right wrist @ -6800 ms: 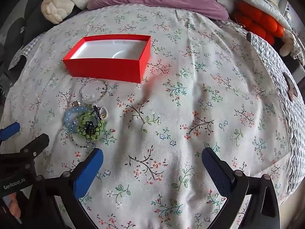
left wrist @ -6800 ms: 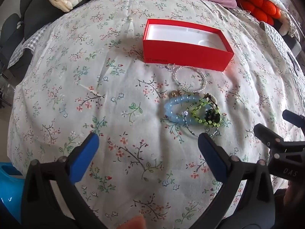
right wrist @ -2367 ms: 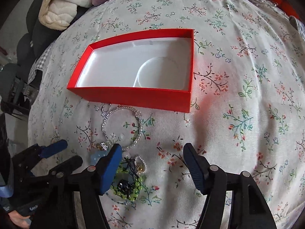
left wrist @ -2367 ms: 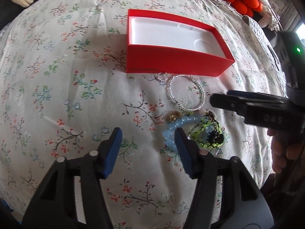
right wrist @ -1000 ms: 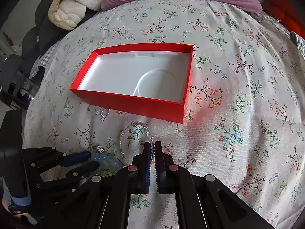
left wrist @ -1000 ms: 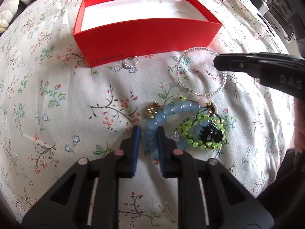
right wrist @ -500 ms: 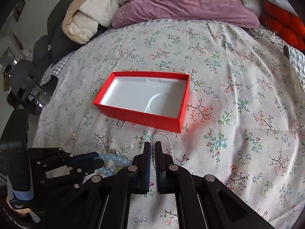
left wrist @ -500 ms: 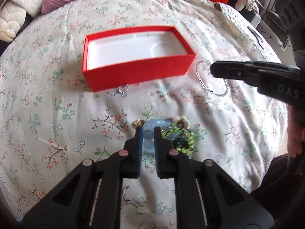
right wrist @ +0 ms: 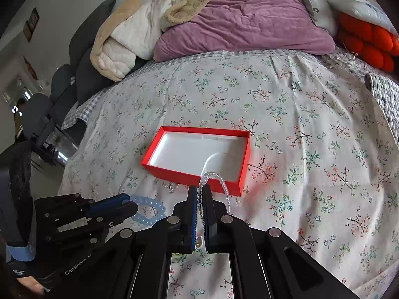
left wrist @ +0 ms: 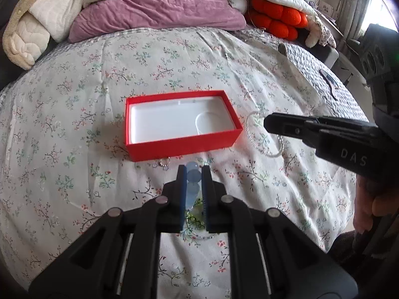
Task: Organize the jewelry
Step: 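Lift both bracelets and carry them toward the red box with both tools, then lower both bracelets into the red box and open both tools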
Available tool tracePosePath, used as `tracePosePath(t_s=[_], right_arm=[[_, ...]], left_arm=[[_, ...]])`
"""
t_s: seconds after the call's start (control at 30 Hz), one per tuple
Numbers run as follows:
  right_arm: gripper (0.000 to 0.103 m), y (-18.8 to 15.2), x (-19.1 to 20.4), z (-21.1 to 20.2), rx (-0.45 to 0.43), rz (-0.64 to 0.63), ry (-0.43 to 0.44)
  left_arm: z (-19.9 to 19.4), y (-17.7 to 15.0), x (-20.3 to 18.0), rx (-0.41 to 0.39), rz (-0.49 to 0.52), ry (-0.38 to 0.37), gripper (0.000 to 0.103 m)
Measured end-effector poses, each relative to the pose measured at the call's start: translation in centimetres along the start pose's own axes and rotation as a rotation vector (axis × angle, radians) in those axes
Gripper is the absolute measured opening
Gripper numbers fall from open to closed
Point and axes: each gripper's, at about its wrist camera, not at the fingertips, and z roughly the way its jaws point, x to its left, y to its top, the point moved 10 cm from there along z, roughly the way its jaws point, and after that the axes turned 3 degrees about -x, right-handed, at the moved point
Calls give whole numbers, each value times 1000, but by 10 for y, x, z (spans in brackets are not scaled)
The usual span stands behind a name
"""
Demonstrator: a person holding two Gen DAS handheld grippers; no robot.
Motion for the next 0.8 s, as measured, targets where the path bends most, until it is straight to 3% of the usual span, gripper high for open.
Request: tracePosePath(t_s=[0.23,0.47,0.8], right_arm=[[4,22,6,4,-46,31,19],[4,41,1,29,-67,59,2],[4,40,10,76,-6,93,61]], left_arm=[[-7,38,11,-105,-78,-3,13],[15,67,20,-180,-173,-39,13],[70,45,70,-78,-232,102,13]])
